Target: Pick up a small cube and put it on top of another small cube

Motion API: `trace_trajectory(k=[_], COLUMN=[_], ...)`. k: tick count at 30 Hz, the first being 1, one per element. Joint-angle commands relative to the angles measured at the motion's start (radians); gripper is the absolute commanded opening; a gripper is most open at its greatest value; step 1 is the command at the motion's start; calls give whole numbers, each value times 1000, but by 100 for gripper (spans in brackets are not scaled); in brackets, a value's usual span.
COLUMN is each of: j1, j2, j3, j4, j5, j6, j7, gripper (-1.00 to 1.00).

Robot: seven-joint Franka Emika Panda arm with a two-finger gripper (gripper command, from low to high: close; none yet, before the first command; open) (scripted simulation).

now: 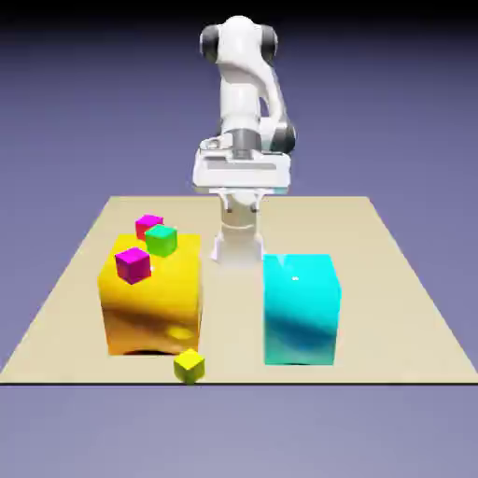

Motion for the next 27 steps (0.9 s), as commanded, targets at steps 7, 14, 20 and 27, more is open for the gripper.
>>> trace_trajectory(k=[7,14,20,27], j1=[0,-1,-1,-2], j2=[254,507,725,979], j3=[-79,-157,-225,-304], j4=[232,465,664,896], j5=[97,195,278,376], j6=[-264,-527,-753,-1017], j7=[31,63,90,121], gripper=[0,0,0,0])
